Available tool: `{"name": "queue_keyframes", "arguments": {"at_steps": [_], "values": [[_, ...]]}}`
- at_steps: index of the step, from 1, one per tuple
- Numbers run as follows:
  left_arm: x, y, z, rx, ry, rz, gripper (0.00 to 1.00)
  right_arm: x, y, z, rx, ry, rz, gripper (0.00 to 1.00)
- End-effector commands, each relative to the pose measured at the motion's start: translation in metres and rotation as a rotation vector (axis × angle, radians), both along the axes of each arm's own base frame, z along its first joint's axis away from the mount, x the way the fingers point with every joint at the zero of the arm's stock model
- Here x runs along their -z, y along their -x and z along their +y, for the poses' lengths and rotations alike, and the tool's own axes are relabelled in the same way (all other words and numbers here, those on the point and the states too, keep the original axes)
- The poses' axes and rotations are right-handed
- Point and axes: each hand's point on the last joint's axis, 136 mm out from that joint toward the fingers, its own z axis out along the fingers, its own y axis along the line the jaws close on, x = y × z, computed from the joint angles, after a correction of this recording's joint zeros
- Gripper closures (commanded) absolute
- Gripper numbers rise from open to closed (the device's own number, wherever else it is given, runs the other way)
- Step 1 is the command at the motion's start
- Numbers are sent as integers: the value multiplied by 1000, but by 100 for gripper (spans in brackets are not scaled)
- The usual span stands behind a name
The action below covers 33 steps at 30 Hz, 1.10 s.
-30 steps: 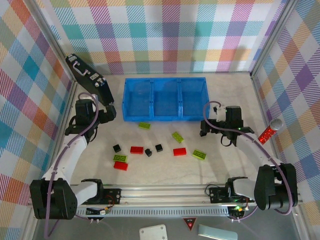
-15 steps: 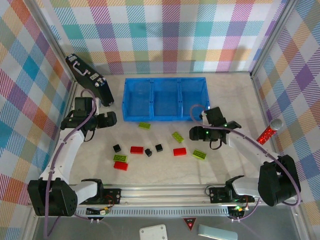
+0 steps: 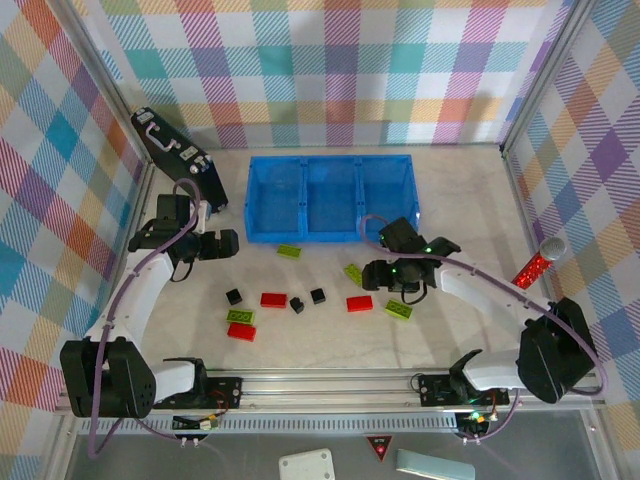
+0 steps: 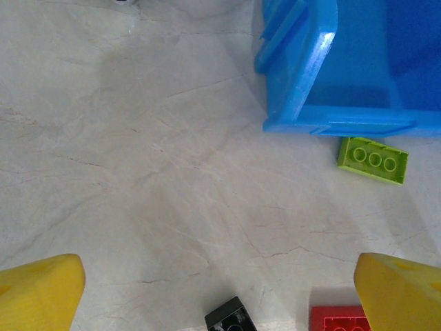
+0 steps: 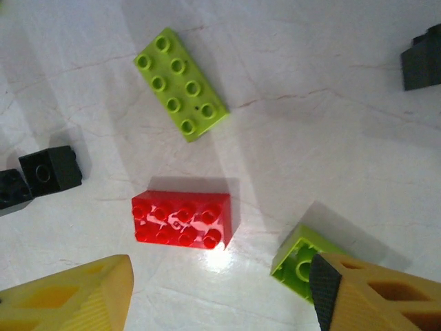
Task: Sort the legos into containers by color
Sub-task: Pick up the lego from the bottom-center of the table.
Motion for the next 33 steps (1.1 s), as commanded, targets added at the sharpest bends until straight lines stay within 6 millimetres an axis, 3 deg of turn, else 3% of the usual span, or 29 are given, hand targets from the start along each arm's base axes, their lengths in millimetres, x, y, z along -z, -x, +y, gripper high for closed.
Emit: {"name": "queue_keyframes", "arguments": {"at_steps": [1, 10, 23, 33], "values": [[-4, -1, -2, 27, -1, -13, 0, 4, 6, 2, 42, 70, 36, 29], [-22, 2, 11, -14, -57, -92, 0, 24, 15, 30, -37, 166, 75, 22], [-38, 4, 20, -48, -86, -157, 0, 54, 23, 43, -48, 265, 132, 17], [-43, 6, 27, -74, -113, -173, 0, 66, 23, 43, -32, 305, 159, 22]]}}
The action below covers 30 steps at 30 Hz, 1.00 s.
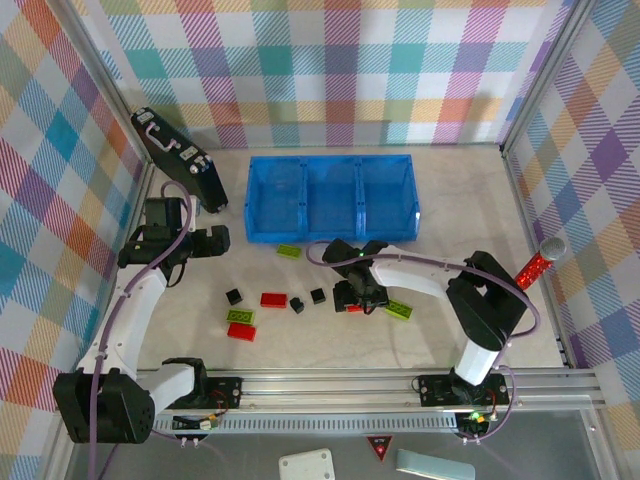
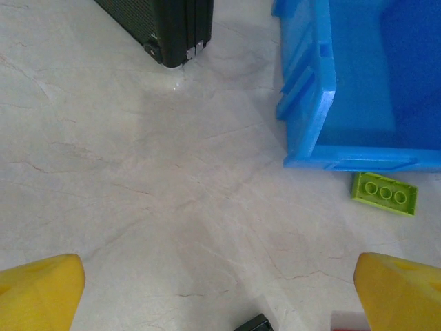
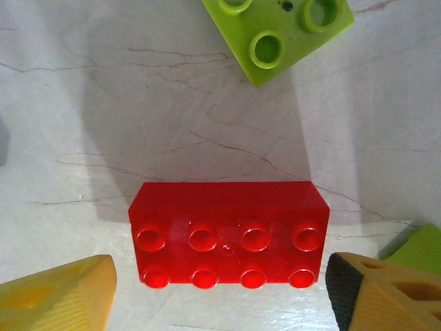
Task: Sort the legos into containers by color
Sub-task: Pick up the lego from the bottom-center of the table.
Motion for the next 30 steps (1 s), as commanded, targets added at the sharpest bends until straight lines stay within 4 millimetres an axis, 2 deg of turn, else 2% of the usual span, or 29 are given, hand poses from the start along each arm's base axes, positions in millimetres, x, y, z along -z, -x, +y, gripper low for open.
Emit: {"name": "queue_keyframes", "arguments": {"at_steps": [1, 19, 30], "values": [[-4, 3, 7, -17, -22, -22, 0, -2, 0, 1, 16, 22, 2, 23], [-4, 2, 10, -25, -31, -20, 0, -4, 0, -3, 21, 37, -1, 32], [-3, 2, 10, -25, -31, -16, 0, -18, -4, -3, 16, 33, -28, 35]]}}
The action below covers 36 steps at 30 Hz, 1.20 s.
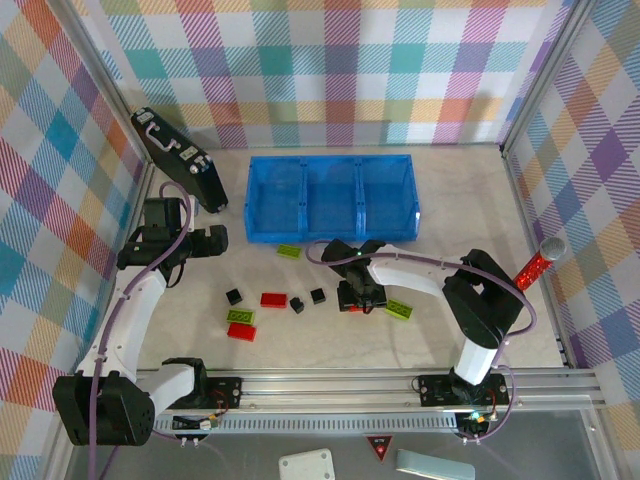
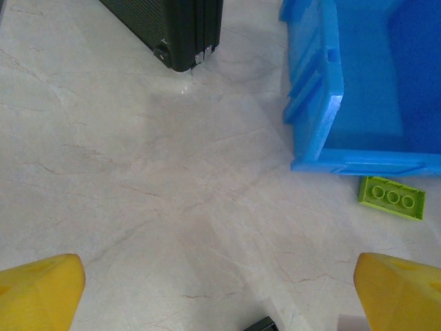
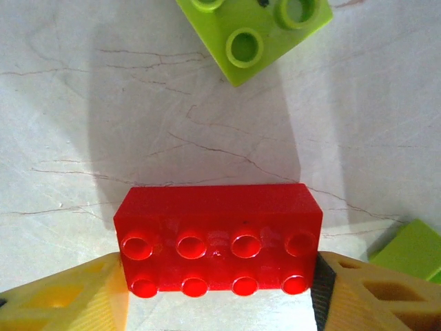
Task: Sort the legos into containers by color
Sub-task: Pick up the lego from the bottom-center of the table, then place the lego in the container.
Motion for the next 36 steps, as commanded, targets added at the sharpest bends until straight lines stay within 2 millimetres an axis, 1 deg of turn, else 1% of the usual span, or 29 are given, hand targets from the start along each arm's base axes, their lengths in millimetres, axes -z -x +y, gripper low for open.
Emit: {"name": "queue_keyframes", "arguments": {"at_steps": [1, 10, 17, 23, 27, 33, 36], "values": [[-1, 2, 6, -11, -17, -8, 0, -19, -4, 0, 2, 9, -31, 35], [-1, 2, 6, -8, -18, -8, 0, -48, -17, -6, -20, 7, -68, 36], [-1, 3, 7, -12, -24, -8, 0, -78, -39, -18, -3, -49, -103, 36], [-1, 4, 8, -15, -28, -8, 0, -101, -66, -39, 14, -88, -126, 36], [-2, 4, 9, -17, -32, -12, 0, -114, -89, -54, 25, -96, -144, 36], [-2, 6, 10, -23, -37, -15, 0, -120, -126, -71, 42, -107, -149, 36], [-2, 6, 11, -25, -43, -16, 0, -121, -144, -73, 49, -134, -134, 36]]}}
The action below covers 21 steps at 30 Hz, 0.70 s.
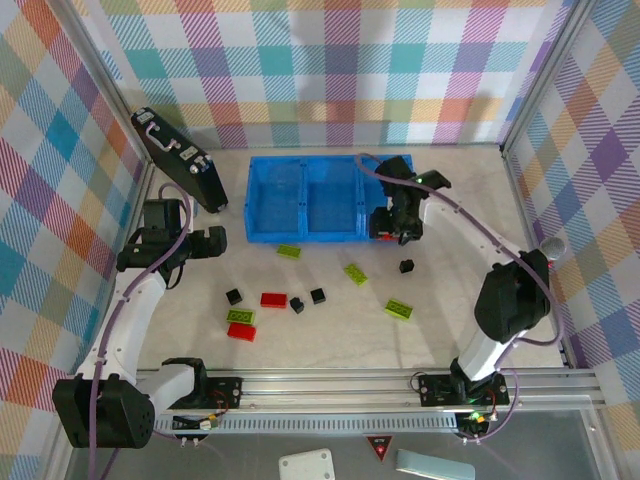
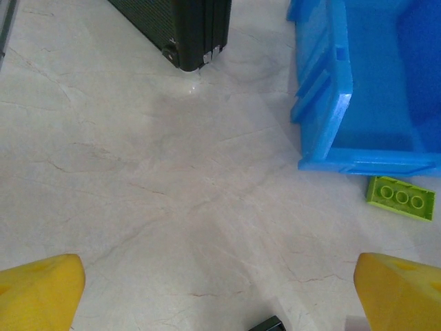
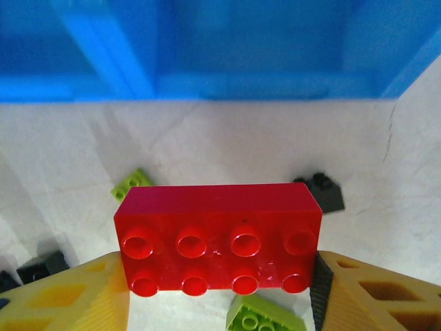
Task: Sort the legos into containers by color
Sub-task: Place the lego in the container.
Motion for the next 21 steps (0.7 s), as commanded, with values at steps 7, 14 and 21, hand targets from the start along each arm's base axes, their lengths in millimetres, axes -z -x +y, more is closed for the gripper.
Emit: {"name": "queue_keyframes", "arguments": {"at_steps": [7, 14, 21], "values": [[-2, 5, 9, -16, -31, -11, 0, 6, -45, -5, -53, -9, 80, 36], [-2, 5, 10, -20, -41, -10, 0, 21, -75, -6, -43, -14, 121, 36], [-2, 6, 10, -22, -43, -10, 0, 45, -86, -5, -50, -2, 184, 36]]}}
